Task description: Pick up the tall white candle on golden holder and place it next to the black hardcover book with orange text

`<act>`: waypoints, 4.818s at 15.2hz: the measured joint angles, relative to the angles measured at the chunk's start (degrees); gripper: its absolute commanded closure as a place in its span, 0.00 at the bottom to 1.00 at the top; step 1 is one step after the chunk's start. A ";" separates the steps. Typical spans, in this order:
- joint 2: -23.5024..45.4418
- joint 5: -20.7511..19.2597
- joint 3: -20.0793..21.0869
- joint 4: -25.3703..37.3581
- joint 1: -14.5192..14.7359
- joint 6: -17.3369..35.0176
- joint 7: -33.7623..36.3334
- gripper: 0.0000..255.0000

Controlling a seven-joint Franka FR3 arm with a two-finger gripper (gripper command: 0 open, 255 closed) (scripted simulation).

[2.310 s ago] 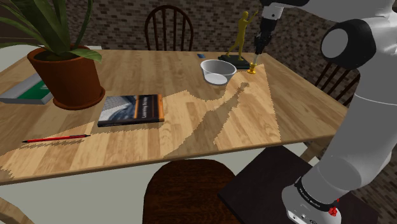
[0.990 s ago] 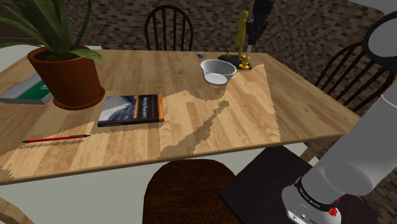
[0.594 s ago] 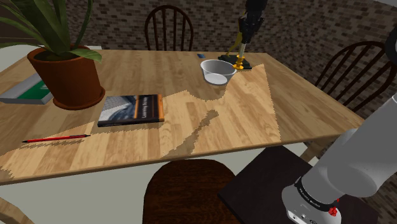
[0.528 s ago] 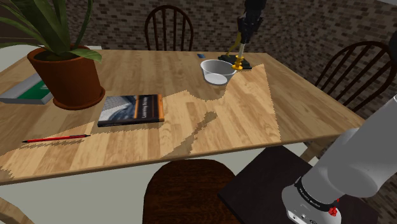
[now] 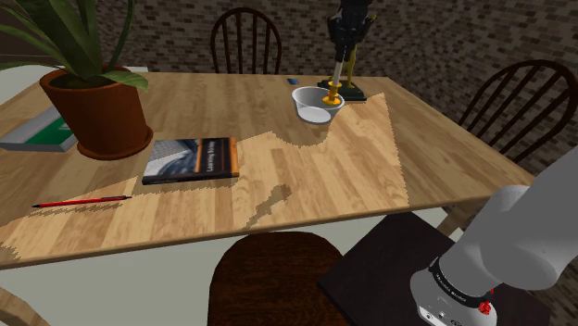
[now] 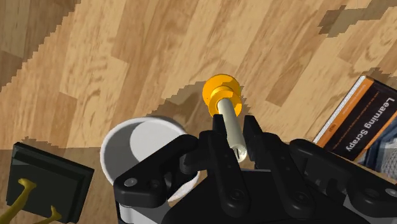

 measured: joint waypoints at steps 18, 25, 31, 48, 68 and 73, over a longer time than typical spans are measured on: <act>11.11 -0.51 13.66 22.68 12.79 -11.75 25.98 1.00; 12.00 -0.67 14.91 20.76 14.50 -9.02 29.05 1.00; 7.75 0.19 14.59 9.83 13.95 -2.27 28.61 1.00; 2.14 1.19 14.13 -10.55 13.50 12.58 27.82 1.00; 1.01 1.40 14.15 -21.83 13.54 22.77 27.73 0.00; 1.01 1.40 14.15 -21.83 13.54 22.77 27.73 0.00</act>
